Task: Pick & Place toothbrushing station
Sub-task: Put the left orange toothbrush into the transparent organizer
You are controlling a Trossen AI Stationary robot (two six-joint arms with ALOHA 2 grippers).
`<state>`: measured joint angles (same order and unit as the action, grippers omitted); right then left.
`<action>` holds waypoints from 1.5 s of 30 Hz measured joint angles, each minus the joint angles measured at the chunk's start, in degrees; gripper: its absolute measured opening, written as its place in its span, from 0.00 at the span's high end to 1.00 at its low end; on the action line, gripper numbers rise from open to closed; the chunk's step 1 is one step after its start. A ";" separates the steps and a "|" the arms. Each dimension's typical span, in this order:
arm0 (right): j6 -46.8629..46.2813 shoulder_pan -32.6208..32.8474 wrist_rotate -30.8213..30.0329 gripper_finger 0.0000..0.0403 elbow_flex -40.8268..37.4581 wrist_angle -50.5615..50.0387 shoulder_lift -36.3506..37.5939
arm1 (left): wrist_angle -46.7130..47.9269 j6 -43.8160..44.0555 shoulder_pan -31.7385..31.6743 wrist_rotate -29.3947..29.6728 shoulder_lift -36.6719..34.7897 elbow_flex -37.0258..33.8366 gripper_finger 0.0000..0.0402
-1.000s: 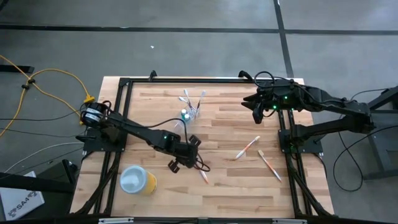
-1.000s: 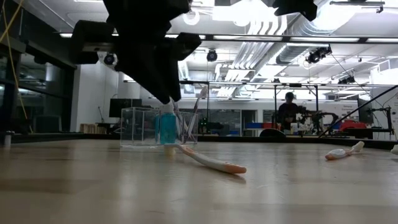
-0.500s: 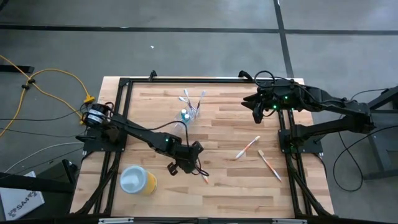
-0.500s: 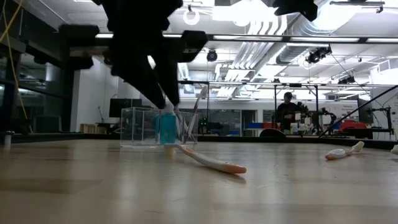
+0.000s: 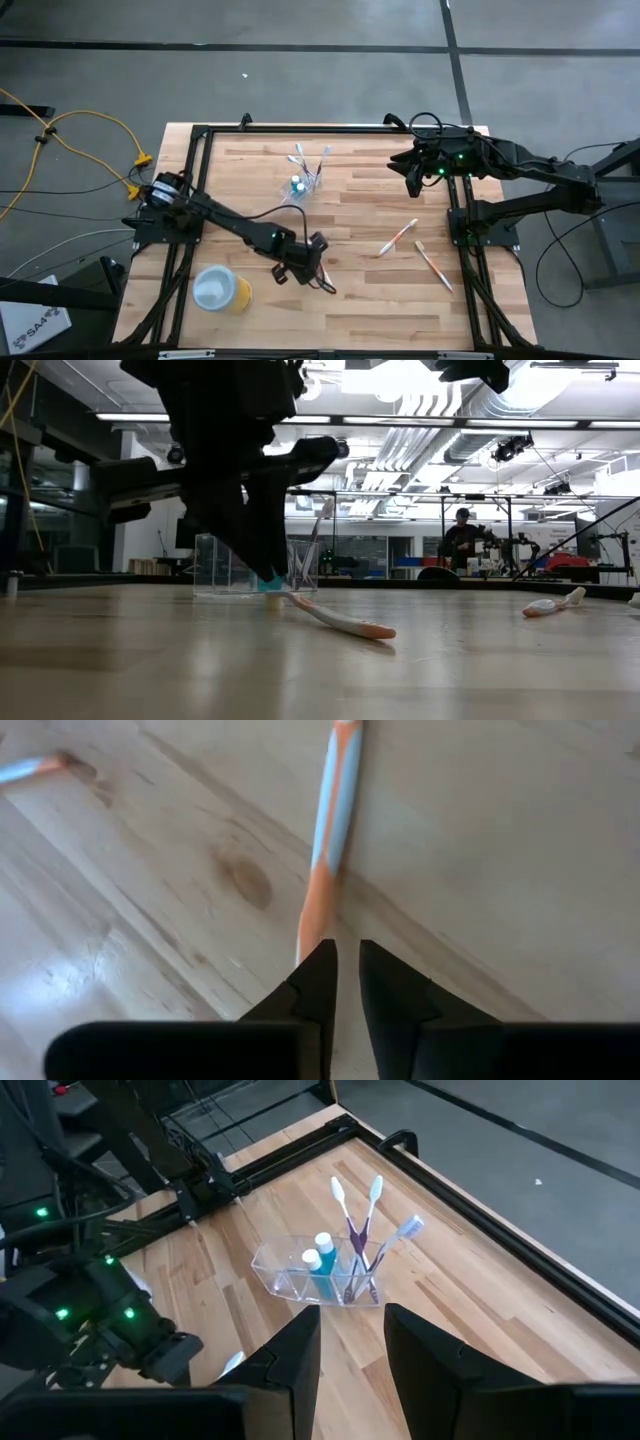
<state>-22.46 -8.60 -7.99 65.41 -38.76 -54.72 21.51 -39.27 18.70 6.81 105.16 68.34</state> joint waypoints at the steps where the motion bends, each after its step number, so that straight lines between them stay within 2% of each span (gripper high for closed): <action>1: 0.00 0.00 0.00 0.74 0.00 0.00 0.00 | -0.14 0.01 0.39 0.17 0.00 0.00 0.91; 8: -0.09 0.00 0.00 0.74 0.00 0.00 0.00 | -0.49 0.22 2.93 5.61 0.00 0.00 0.91; 15: -1.74 0.00 0.00 0.74 0.00 0.02 0.00 | -0.83 0.07 3.06 5.52 0.00 -0.07 0.92; 21: -3.00 0.00 0.00 0.74 0.00 0.02 0.00 | -3.86 -0.51 2.32 5.13 -0.02 -1.95 0.99; 31: -3.04 0.00 -0.02 0.74 -0.01 0.01 0.00 | -7.90 -1.32 2.32 6.11 -0.03 -3.36 0.99; 40: -3.02 0.00 -0.11 0.74 0.00 0.00 0.00 | -10.35 -1.51 4.81 11.75 -0.07 -5.21 0.99; 45: -3.04 -0.02 -3.52 0.74 -0.01 -0.02 -0.04 | -11.40 -2.71 6.93 16.75 -0.09 -6.06 0.99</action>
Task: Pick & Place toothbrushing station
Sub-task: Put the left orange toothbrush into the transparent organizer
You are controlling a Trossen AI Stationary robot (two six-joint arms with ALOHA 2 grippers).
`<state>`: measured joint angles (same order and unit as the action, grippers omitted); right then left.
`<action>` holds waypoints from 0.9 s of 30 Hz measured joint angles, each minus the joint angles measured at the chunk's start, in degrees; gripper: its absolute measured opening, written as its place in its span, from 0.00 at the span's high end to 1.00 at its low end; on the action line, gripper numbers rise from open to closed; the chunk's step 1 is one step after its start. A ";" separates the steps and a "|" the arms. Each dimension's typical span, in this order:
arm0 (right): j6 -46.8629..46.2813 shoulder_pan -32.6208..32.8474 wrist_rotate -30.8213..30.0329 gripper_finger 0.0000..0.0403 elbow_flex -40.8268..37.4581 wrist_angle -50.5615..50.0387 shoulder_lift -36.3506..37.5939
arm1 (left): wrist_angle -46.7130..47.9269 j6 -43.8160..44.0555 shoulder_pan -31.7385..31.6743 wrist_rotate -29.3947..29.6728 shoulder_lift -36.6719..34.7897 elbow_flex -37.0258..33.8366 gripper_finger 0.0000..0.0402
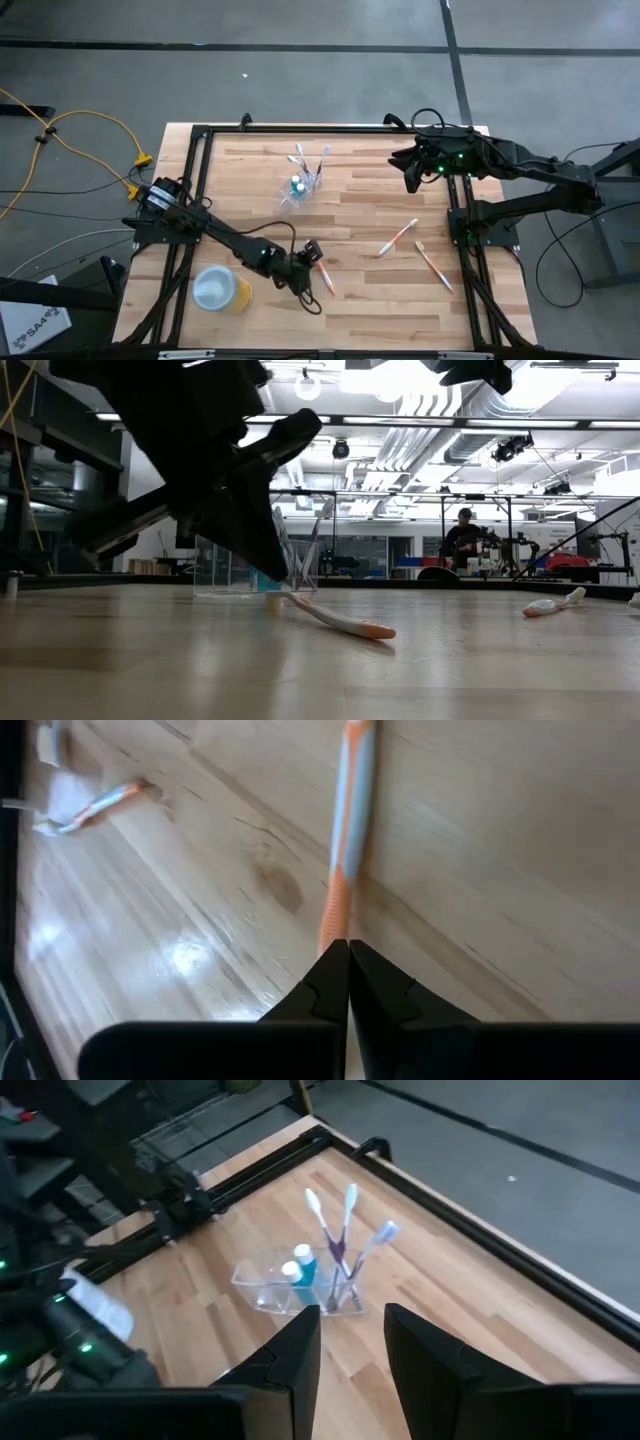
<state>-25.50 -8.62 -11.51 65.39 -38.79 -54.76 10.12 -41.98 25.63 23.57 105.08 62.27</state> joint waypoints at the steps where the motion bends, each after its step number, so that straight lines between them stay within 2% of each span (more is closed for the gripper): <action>1: 0.00 0.00 -0.46 0.74 0.01 0.02 -0.13 | -0.04 0.15 0.28 0.54 0.00 -0.25 0.99; 8: 0.02 0.00 -1.92 0.74 0.01 0.02 -2.02 | -1.04 2.21 0.81 2.20 -2.13 -2.47 0.99; 12: 0.06 0.02 -1.59 0.74 0.01 0.02 -3.18 | -4.82 2.57 0.79 2.30 -5.51 -5.00 0.99; 17: 0.17 0.00 -1.41 0.74 0.01 1.16 -3.46 | -13.79 1.11 0.81 1.95 -8.22 -9.97 0.99; 27: 0.15 0.00 0.07 0.74 0.01 1.29 -3.17 | -32.42 -3.83 0.31 1.82 -8.28 -18.27 0.99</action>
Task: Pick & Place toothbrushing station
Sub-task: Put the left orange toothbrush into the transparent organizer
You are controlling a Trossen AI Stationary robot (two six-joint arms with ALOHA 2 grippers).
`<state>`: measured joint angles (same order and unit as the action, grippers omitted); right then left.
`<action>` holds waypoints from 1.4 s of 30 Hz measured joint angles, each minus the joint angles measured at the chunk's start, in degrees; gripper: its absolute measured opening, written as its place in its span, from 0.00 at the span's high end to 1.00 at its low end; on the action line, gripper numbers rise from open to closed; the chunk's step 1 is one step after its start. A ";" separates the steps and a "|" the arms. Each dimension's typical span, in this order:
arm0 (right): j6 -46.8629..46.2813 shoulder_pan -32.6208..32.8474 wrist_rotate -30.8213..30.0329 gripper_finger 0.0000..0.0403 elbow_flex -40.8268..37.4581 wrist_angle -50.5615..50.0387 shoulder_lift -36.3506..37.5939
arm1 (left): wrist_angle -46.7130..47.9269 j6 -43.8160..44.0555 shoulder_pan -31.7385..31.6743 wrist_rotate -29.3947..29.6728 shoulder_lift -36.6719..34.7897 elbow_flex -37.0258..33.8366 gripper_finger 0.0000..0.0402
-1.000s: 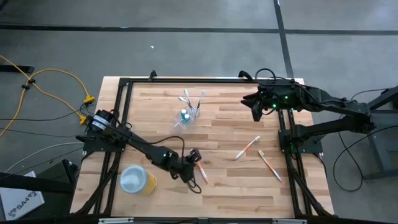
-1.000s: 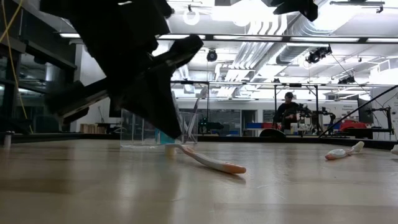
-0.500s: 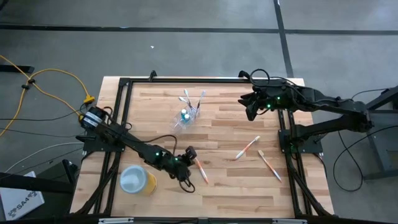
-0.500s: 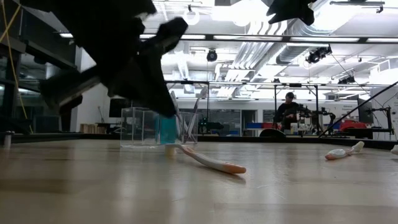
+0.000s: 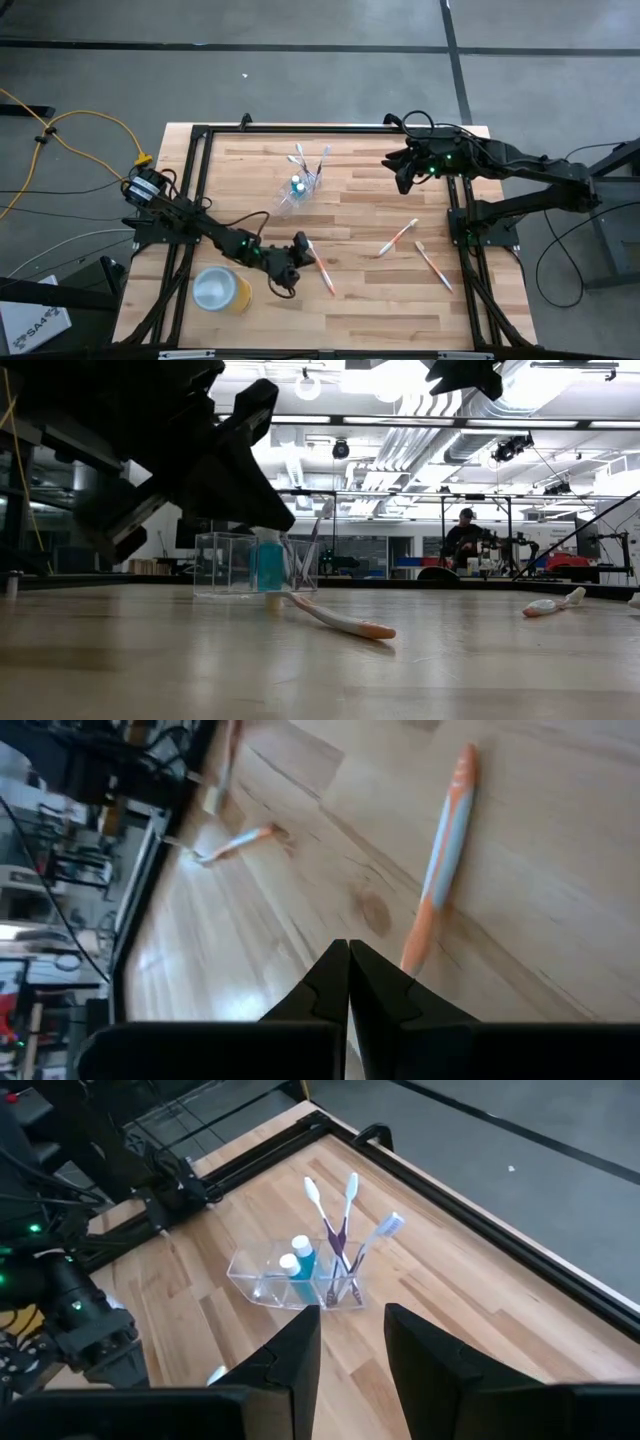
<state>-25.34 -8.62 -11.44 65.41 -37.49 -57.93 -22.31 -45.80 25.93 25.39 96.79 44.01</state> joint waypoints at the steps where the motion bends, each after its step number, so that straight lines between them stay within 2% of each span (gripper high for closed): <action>1: 0.00 0.00 0.00 0.74 0.00 0.02 0.00 | -0.71 -0.36 0.02 -0.04 0.00 -0.24 0.99; 4: 0.00 0.02 0.02 0.74 0.00 0.03 0.00 | -0.68 -0.48 0.11 -1.83 0.00 -0.41 0.99; 9: -0.04 0.00 0.02 0.74 0.00 0.02 0.00 | 0.48 2.18 -0.71 -8.85 0.53 -0.41 0.99; 16: 0.00 0.00 0.03 0.74 0.00 0.00 0.00 | 0.74 1.60 -1.86 -9.68 0.52 -0.41 0.99; 20: 0.03 0.00 0.03 0.74 -0.02 0.00 0.00 | 1.20 -0.78 -2.63 -12.69 0.52 -0.41 0.99; 27: 0.19 0.02 1.39 0.74 0.00 -0.02 0.00 | 1.05 -0.92 -2.40 -13.14 0.52 -0.41 0.97; 37: 1.18 0.00 1.40 0.74 0.00 -0.02 0.00 | -0.02 -0.92 -2.40 -13.94 0.52 -0.39 0.83; 42: 1.20 0.02 2.84 0.74 -0.02 -0.02 0.00 | -0.57 -1.75 -3.28 -14.29 1.11 -0.35 0.81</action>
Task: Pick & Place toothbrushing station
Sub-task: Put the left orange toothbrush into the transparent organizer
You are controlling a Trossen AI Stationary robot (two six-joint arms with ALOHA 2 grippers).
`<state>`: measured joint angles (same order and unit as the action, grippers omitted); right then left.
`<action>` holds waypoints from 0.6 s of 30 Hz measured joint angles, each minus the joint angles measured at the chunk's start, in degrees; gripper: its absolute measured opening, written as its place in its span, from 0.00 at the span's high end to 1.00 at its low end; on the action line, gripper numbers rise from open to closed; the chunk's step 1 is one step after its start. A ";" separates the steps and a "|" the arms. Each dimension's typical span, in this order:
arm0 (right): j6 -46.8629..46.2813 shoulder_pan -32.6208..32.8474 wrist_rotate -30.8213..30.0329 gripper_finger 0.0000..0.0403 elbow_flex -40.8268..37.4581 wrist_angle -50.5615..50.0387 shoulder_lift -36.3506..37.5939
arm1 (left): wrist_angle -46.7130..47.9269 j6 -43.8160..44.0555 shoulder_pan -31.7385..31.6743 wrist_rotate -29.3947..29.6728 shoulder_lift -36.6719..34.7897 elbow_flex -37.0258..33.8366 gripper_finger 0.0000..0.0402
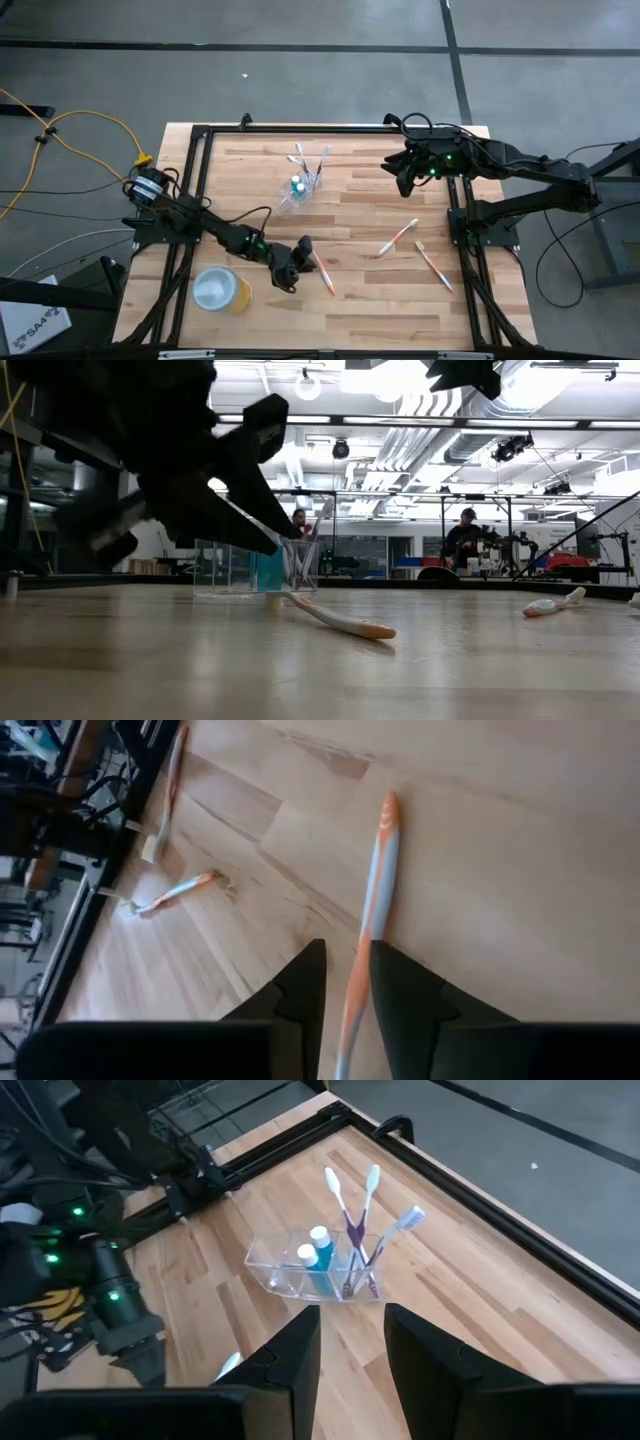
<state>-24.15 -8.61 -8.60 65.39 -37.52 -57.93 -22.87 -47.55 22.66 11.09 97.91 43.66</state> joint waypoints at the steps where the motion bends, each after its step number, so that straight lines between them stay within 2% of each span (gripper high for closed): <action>1: 0.01 0.01 0.16 0.74 0.02 0.00 0.00 | -0.03 -1.10 -0.15 -0.31 0.40 0.04 0.81; 5: 0.01 -0.02 0.21 0.74 0.02 -0.19 0.00 | -2.38 -4.01 -0.31 -0.29 3.65 0.04 0.81; 11: 0.41 -0.01 0.24 0.74 0.02 -0.59 0.00 | -4.97 -5.57 0.46 3.45 4.68 0.07 0.81; 18: 0.64 -0.01 0.24 0.74 0.02 -0.59 0.00 | -5.00 -4.48 -0.11 2.22 5.01 0.09 0.81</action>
<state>-23.51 -8.62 -8.36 65.41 -38.11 -57.93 -27.87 -52.03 22.55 13.31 102.92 43.75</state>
